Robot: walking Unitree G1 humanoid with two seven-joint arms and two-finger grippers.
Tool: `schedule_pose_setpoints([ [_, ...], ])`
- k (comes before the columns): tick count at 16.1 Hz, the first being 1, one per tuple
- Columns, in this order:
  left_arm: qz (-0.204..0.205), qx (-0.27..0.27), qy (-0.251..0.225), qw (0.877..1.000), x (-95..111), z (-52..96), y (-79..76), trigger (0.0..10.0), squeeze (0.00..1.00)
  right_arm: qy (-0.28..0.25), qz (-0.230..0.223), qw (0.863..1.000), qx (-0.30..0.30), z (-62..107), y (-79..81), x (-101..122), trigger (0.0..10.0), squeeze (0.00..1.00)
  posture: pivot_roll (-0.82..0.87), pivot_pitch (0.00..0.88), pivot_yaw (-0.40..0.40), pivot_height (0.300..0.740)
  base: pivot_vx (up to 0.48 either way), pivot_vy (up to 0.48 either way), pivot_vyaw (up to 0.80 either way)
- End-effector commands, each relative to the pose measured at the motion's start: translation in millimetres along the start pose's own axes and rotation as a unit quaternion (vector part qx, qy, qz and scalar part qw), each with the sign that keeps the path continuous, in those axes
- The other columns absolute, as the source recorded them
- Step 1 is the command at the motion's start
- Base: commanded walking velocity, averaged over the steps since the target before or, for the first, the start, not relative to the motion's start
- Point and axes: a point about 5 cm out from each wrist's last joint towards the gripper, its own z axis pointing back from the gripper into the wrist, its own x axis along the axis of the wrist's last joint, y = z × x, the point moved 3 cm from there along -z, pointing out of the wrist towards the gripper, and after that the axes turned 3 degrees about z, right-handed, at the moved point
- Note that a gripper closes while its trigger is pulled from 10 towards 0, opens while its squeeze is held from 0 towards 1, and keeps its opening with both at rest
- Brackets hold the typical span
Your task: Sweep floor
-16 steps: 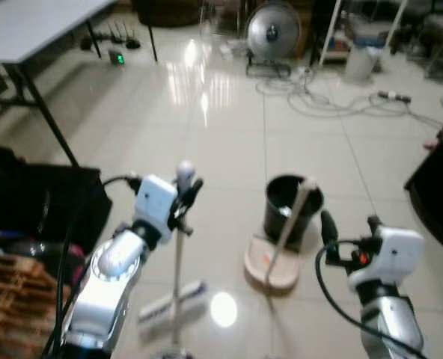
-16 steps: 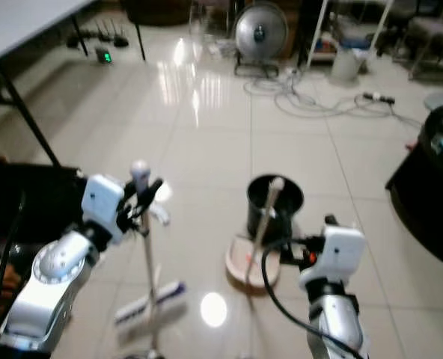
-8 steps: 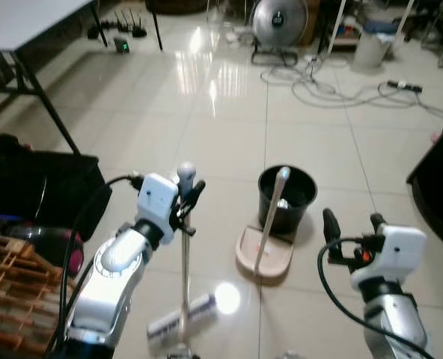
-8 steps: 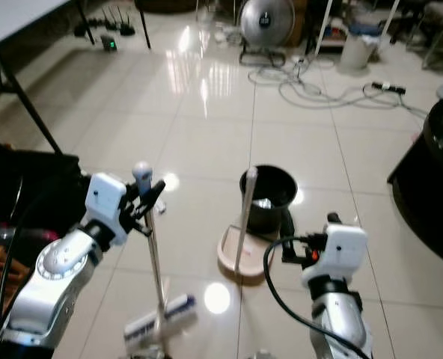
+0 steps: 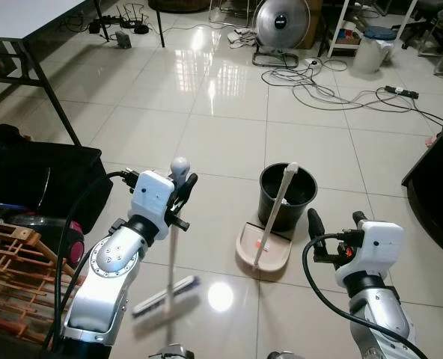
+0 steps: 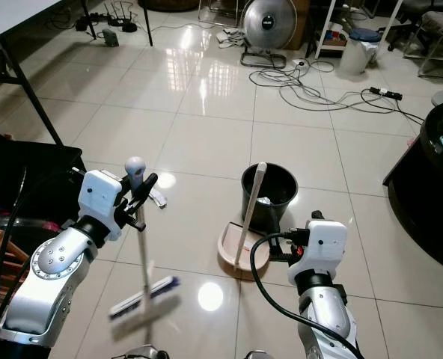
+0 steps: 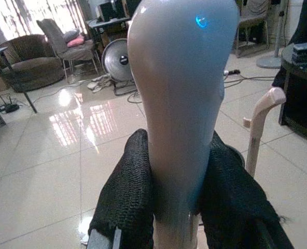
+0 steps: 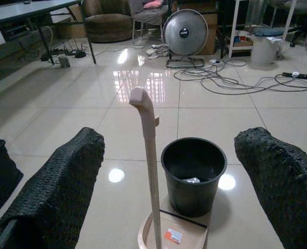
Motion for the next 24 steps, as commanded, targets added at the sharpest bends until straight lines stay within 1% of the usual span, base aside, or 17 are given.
schedule_pose_setpoints([
  [1, -0.013, 0.0, -0.024, 1.0, 11, -1.9, -0.1, 10.0, 0.0, 0.0, -0.004, 1.0, -0.006, -1.7, -2.6, 0, 10.0, 0.0, 0.04, 0.076, 0.013, 0.74, 0.296, 0.0, -0.61],
  [2, -0.014, 0.001, -0.025, 1.0, 11, -2.0, -0.3, 10.0, 0.0, 0.0, -0.002, 1.0, -0.004, -2.2, -2.6, 0, 10.0, 0.0, 0.04, 0.072, 0.012, 0.74, 0.311, 0.0, -0.6],
  [5, -0.015, 0.003, -0.028, 0.999, 11, -2.0, -0.2, 10.0, 0.0, -0.001, 0.008, 1.0, 0.009, -2.5, 1.2, 0, 10.0, 0.0, 0.04, 0.068, 0.011, 0.74, 0.322, 0.0, 0.0],
  [9, -0.016, 0.004, -0.028, 0.999, 10, -0.4, 0.5, 10.0, 0.0, 0.003, 0.001, 1.0, 0.025, -0.6, 6.7, -3, 10.0, 0.0, 0.04, 0.06, 0.006, 0.74, 0.324, 0.0, 0.0],
  [14, -0.018, 0.006, -0.028, 0.999, 9, 1.0, 3.0, 10.0, 0.0, 0.006, 0.005, 0.999, 0.032, 0.4, 7.9, -6, 10.0, 0.0, 0.04, 0.056, 0.005, 0.74, 0.324, 0.0, 0.0],
  [24, -0.013, 0.001, -0.03, 0.999, 9, -0.4, 2.4, 10.0, 0.0, 0.012, 0.007, 0.999, 0.032, 3.0, 7.8, -10, 10.0, 0.0, 0.04, 0.068, 0.01, 0.74, 0.321, 0.0, 0.0],
])
